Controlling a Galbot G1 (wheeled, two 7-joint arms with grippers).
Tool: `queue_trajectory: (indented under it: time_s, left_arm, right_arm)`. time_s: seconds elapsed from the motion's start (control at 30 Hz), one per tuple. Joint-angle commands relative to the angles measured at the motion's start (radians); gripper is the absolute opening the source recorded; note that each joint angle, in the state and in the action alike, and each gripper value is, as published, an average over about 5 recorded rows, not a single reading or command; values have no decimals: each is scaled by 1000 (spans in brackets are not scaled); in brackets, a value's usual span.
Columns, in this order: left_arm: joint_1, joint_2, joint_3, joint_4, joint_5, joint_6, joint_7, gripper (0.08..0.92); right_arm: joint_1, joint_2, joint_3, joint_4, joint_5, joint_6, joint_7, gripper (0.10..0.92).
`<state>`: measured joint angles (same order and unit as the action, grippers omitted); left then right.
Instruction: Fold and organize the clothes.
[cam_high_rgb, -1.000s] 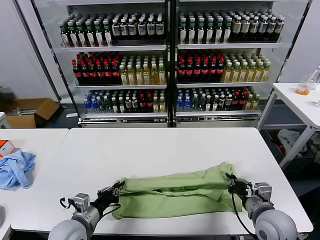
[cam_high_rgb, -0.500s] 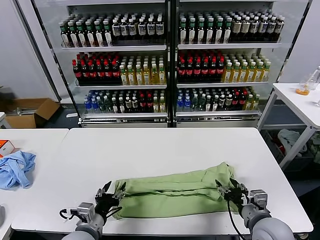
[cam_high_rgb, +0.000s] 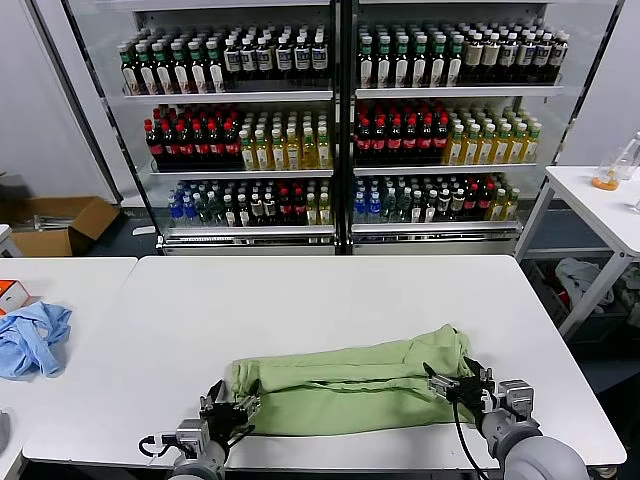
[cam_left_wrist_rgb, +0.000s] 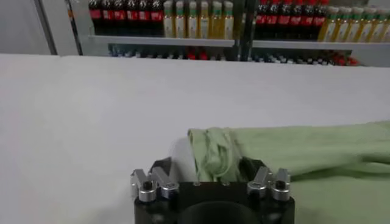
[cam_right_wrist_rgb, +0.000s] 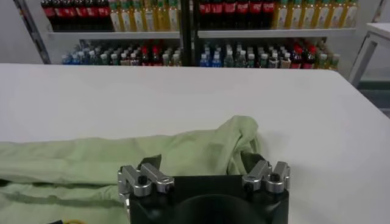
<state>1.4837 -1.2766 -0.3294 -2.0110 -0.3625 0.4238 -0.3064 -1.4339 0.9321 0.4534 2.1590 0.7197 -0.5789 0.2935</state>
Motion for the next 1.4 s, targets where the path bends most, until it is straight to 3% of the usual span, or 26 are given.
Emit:
queue_trajectory:
  time_s: [0.03,0.5,0.73,1.13,1.27,1.4]
  left_arm:
    - [14,-36,0,26,13,-2,-7,680]
    - [33,14,-71,-33,-138,-28,137,281]
    - [22,128,-229,-35,-246,-23,160,108]
    - [24,333,-595,9,-505,36,191,101]
    - [29,320,-635,-96,-729,89,198,101]
    - [34,230,-565,-244,-867,115,207,101]
  right_arm:
    - [-1,-3,-3,7,1,0,0,823]
    - [5,-13,4,12,13,1,3,823]
    - [14,-18,5,10,18,1,3,823]
    - [35,-36,11,20,40,1,5,823]
    - [30,-45,16,25,31,1,-2,823]
    - [27,-50,13,29,13,2,-10,823]
